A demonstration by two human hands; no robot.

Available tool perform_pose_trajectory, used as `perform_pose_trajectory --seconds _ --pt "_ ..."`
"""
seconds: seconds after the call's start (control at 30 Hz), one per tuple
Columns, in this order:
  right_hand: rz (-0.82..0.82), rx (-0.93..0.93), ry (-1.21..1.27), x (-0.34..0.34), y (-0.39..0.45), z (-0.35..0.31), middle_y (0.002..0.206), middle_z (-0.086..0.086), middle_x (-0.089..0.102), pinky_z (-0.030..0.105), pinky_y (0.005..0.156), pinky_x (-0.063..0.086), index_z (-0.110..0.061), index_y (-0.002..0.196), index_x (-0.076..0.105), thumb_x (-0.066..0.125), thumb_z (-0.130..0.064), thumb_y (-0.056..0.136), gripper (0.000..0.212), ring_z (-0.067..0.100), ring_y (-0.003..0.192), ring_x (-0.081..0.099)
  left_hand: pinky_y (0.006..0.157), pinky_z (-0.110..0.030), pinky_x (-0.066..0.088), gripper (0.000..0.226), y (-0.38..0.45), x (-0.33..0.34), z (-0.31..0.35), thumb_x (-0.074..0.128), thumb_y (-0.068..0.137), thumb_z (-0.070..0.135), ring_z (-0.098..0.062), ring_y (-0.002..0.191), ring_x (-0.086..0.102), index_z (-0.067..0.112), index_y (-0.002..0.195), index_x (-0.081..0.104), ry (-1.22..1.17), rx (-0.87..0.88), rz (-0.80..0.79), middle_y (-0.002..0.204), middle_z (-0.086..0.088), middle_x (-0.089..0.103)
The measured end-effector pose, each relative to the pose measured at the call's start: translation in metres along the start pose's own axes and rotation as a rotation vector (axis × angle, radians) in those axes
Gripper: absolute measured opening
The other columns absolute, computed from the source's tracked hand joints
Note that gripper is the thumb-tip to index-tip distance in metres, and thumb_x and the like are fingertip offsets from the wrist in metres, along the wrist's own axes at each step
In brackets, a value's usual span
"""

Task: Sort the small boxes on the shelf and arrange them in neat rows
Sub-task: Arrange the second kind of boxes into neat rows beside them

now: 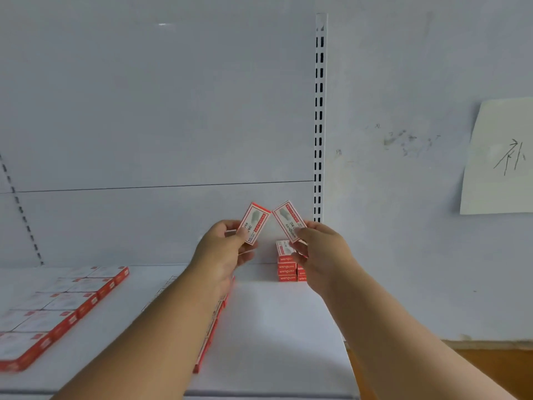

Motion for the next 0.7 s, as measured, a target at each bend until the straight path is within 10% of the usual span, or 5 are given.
perform_pose_trajectory --seconds 0.4,0.7 --pt "-0.073 -0.067 0.223 0.077 -0.084 0.049 0.091 0.017 0.072 0.025 0.057 0.044 -0.006 0.098 0.062 0.056 0.004 0.092 0.013 0.020 0.066 0.058 0.065 -0.033 0.054 0.020 -0.044 -0.112 0.002 0.064 0.094 0.011 -0.024 0.080 0.074 0.020 0.112 0.062 -0.192 -0.011 -0.076 0.095 -0.011 0.075" --pt "0.122 -0.198 -0.177 0.089 -0.130 0.090 0.074 0.009 0.066 0.025 0.052 0.037 -0.003 0.102 0.065 0.060 -0.002 0.091 0.011 0.012 0.055 0.055 0.055 -0.022 0.049 0.006 -0.061 -0.205 -0.012 0.060 0.096 0.022 -0.010 0.073 0.068 0.027 0.094 0.062 0.395 0.165 -0.003 0.087 0.005 0.071"
Point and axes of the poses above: each hand's wrist, its own y-axis towards the middle knuckle, its own x-axis out of the palm, z = x × y, the point moved 4 cm from there along y, towards the middle knuckle
